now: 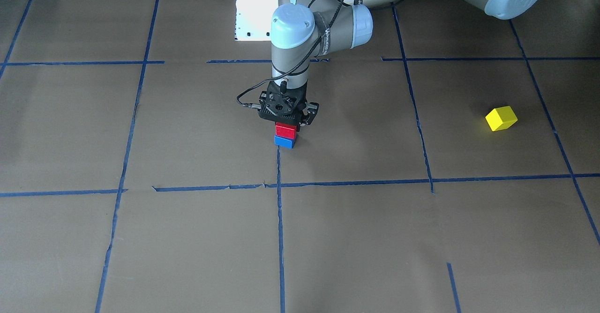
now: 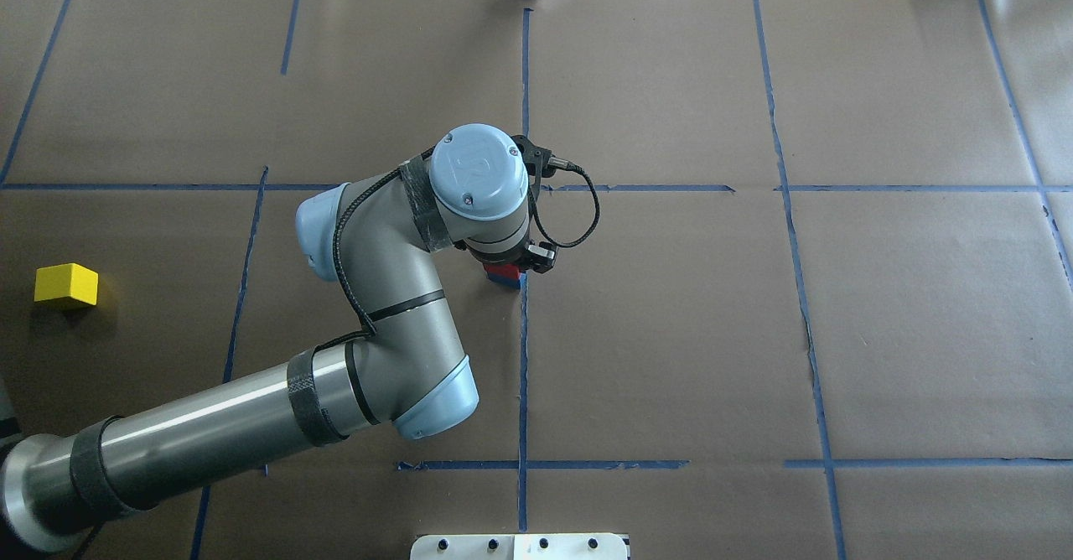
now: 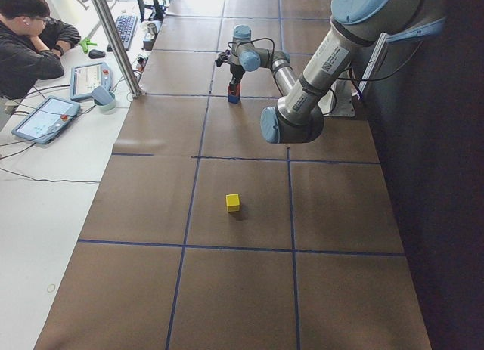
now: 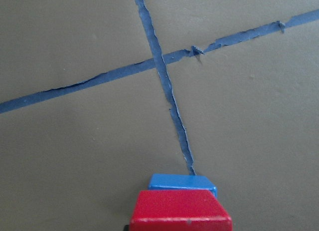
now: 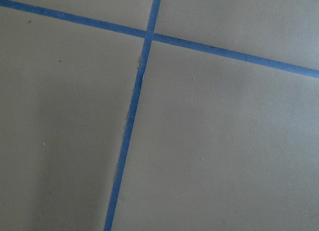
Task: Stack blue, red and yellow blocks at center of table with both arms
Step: 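Lower the red block onto the blue block with the left gripper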
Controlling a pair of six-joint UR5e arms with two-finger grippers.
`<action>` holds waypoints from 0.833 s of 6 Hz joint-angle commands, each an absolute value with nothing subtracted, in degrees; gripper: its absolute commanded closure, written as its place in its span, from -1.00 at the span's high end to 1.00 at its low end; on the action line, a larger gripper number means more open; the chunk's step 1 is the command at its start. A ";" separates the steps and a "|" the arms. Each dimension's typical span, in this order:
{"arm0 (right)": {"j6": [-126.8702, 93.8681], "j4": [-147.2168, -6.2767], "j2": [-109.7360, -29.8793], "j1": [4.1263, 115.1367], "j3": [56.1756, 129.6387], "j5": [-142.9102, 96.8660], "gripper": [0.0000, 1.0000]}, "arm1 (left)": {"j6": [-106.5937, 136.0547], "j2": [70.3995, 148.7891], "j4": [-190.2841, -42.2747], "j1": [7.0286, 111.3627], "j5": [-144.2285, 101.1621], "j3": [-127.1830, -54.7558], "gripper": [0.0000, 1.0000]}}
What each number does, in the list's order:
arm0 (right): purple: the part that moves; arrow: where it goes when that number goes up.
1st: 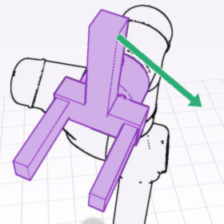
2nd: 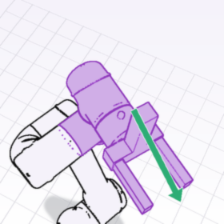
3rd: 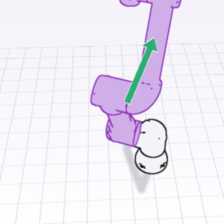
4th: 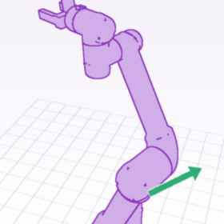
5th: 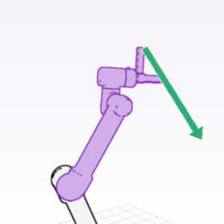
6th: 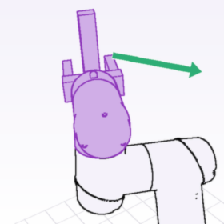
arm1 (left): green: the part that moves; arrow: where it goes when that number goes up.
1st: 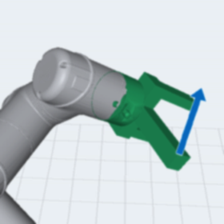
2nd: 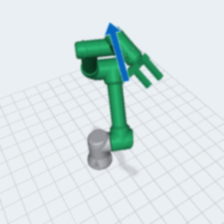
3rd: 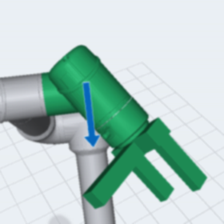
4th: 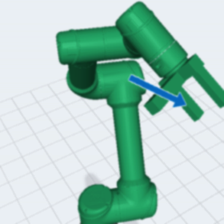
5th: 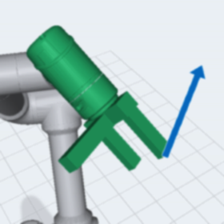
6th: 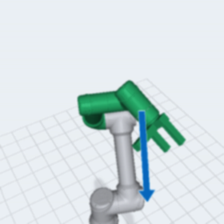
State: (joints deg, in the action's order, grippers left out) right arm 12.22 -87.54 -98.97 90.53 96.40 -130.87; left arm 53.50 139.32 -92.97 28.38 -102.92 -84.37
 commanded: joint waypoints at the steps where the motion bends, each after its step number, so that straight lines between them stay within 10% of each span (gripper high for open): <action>1: 12.22 -87.54 -99.05 90.53 96.33 -130.87 0.99 | 53.44 139.48 -92.99 28.21 -102.92 -84.11 -0.12; 3: 12.22 -87.54 -99.05 90.53 96.33 -130.87 0.99 | 53.44 139.74 -93.16 28.21 -103.01 -83.85 0.14; 5: 12.22 -87.54 -99.14 90.53 96.33 -130.87 0.99 | 53.35 139.83 -93.51 28.30 -102.92 -84.02 0.98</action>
